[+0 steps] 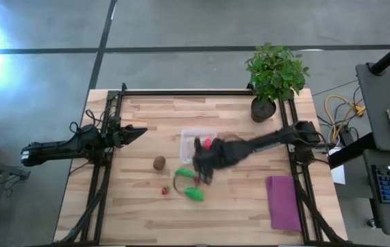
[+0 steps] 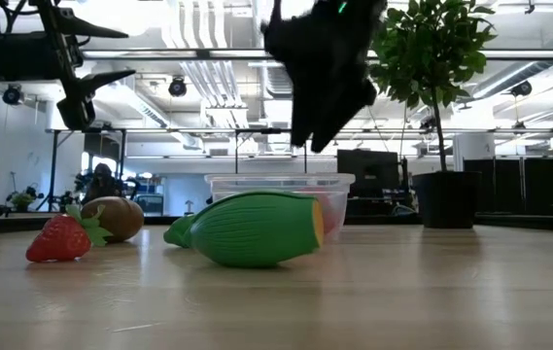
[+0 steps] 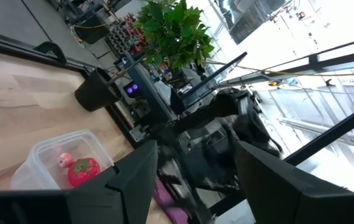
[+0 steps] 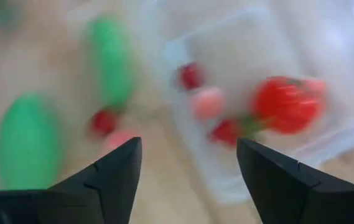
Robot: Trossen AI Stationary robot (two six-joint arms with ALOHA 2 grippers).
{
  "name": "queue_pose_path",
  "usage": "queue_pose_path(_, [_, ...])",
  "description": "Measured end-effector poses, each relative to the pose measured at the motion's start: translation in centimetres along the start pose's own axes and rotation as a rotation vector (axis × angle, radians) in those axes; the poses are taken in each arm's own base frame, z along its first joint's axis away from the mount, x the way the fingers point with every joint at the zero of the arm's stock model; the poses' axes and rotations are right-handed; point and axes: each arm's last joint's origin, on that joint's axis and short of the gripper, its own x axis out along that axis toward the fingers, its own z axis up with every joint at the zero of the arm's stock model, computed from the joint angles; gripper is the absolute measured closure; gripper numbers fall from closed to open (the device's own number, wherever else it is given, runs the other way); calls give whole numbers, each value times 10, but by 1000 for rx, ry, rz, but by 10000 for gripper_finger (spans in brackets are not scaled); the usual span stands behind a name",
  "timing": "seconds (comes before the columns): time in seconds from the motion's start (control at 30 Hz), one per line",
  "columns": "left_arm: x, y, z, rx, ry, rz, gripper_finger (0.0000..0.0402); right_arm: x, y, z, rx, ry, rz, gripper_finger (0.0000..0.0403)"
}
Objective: Pick and placing Produce into tupperware
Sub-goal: Put the pink peach into the transparent bin
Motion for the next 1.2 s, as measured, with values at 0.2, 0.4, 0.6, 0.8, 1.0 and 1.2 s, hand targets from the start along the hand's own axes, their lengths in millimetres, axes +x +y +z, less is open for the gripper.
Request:
queue_pose_path(0.2, [0, 0, 0, 0, 0, 1, 201, 13, 33, -30, -92, 78, 19, 160])
queue_pose_path(0.4, [0, 0, 0, 0, 0, 1, 201, 21, 61, -42, -152, -1, 47, 180])
queue_pose_path(0.6, [0, 0, 0, 0, 0, -1, 201, 48, 65, -49, -178, 34, -4, 184])
queue_pose_path(0.8, [0, 0, 0, 0, 1, 2, 201, 67, 70, -52, -179, 44, -6, 184])
queue_pose_path(1.0, [0, 0, 0, 0, 0, 1, 201, 72, 71, -49, -166, 20, 5, 184])
queue_pose_path(1.2, [0, 0, 0, 0, 0, 1, 201, 74, 66, -44, -149, 8, -10, 184])
